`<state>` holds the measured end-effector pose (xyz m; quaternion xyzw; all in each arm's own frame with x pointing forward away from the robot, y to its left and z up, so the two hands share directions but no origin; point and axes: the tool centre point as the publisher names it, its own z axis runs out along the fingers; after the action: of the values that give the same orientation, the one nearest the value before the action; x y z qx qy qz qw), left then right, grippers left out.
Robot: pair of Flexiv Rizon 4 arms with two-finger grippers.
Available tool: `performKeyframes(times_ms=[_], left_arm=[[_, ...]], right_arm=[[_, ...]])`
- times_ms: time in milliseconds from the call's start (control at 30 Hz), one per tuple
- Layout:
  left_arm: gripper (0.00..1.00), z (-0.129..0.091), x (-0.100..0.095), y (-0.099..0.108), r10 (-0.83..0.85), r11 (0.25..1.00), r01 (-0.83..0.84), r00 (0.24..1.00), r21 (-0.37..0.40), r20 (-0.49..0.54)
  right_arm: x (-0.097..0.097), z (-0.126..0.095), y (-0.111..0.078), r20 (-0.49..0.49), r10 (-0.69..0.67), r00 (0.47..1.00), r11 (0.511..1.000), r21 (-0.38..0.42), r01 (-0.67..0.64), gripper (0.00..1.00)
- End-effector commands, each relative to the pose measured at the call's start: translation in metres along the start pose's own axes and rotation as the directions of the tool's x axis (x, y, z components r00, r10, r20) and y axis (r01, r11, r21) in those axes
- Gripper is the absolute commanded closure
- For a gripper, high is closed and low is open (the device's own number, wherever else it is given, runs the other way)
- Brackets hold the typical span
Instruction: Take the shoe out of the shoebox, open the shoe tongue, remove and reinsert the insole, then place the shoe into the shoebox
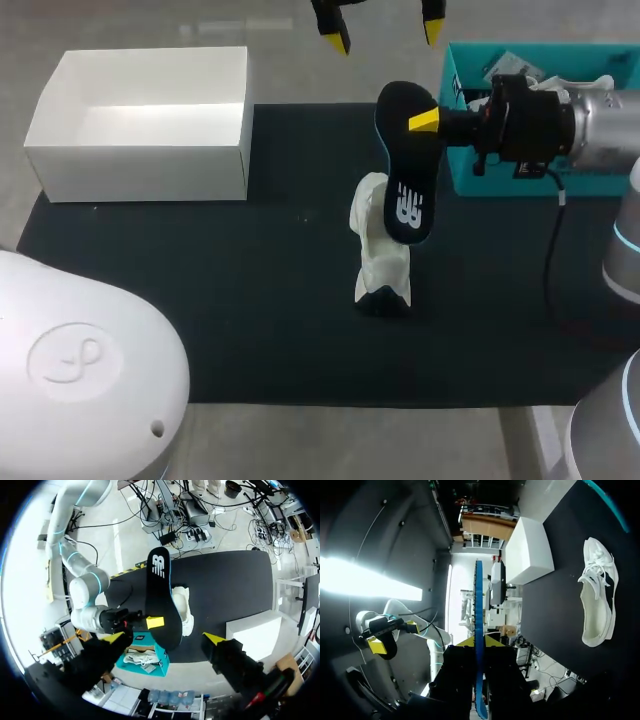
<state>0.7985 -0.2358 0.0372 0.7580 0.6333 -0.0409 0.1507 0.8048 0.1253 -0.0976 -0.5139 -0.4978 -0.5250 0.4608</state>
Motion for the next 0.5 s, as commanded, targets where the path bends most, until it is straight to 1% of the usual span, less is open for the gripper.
performKeyframes(times_ms=[33, 167, 300, 400, 500], left_arm=[[0.0, -0.001, -0.003, 0.0, -0.023, 1.0, 0.021, 0.996, -0.023, -0.086], [0.0, 0.001, -0.015, 0.002, -0.049, 0.998, 0.044, 0.991, -0.045, -0.124], [0.0, 0.001, -0.023, 0.002, -0.058, 0.998, 0.051, 0.988, -0.048, -0.141], [0.0, 0.001, -0.024, 0.002, -0.06, 0.998, 0.055, 0.988, -0.043, -0.142], [0.0, 0.002, -0.02, -0.002, -0.08, 0.997, 0.077, 0.984, -0.025, -0.157]], right_arm=[[-0.002, 0.004, 0.004, 0.004, 0.002, 1.0, 1.0, 0.015, -0.002, 1.0], [-0.004, 0.009, 0.008, 0.014, 0.009, 1.0, 1.0, 0.028, -0.009, 1.0], [-0.003, 0.01, 0.009, 0.019, 0.009, 1.0, 1.0, 0.027, -0.009, 1.0], [-0.004, 0.011, 0.008, 0.022, 0.008, 1.0, 1.0, 0.023, -0.008, 1.0], [-0.006, 0.01, 0.006, 0.022, 0.01, 1.0, 1.0, 0.019, -0.01, 1.0]])
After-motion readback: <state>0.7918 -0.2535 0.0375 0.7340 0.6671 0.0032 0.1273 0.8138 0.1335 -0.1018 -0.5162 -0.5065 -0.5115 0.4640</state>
